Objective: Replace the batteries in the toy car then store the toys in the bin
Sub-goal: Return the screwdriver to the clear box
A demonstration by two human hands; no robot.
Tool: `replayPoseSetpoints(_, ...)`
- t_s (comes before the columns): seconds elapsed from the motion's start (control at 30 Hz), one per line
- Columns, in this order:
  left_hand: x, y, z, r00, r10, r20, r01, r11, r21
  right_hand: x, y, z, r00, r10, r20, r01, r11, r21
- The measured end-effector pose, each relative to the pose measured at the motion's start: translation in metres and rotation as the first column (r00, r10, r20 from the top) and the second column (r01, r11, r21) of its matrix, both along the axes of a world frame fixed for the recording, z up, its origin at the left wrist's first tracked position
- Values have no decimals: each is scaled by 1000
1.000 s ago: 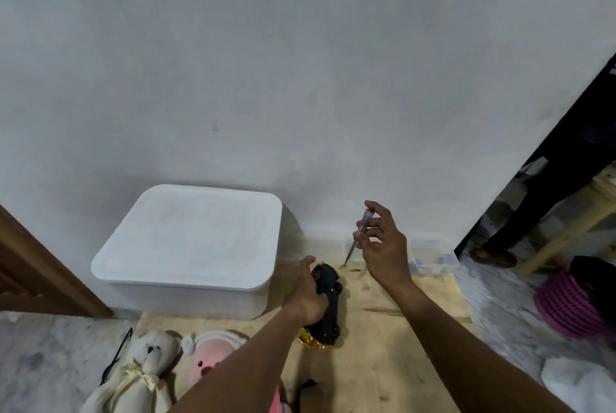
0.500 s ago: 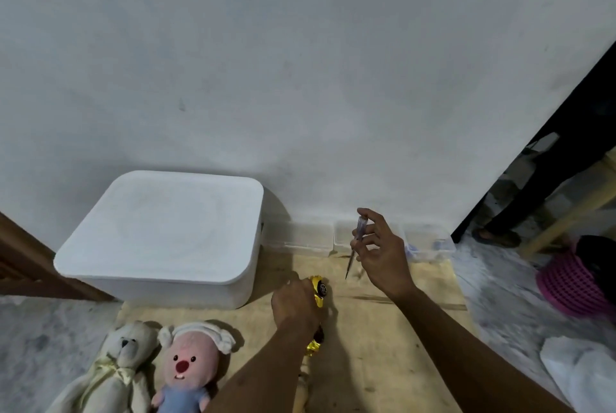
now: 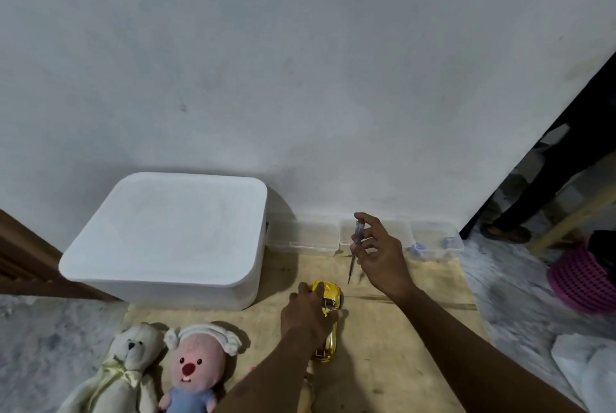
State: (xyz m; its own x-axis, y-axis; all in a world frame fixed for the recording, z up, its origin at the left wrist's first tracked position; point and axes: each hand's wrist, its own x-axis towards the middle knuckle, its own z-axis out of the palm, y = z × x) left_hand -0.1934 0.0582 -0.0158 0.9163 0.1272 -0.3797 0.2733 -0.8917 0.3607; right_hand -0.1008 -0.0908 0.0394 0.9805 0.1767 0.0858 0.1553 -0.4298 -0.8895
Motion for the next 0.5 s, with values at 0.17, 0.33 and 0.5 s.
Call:
replayPoseSetpoints(0.17,7,17,18,1000,-11,23,12,1000,-10,-4,7,7,1000,-22,-9,21,997,-72)
replayPoseSetpoints(0.33,30,42,32,992,-128,10,128,991,39,-5,19,22,998,-52,-35,43,974,-222)
replayPoseSetpoints(0.5,55,49,41,981,191,28,-184,969,-163,2,38,14,993,32,-112,-82,877,-474)
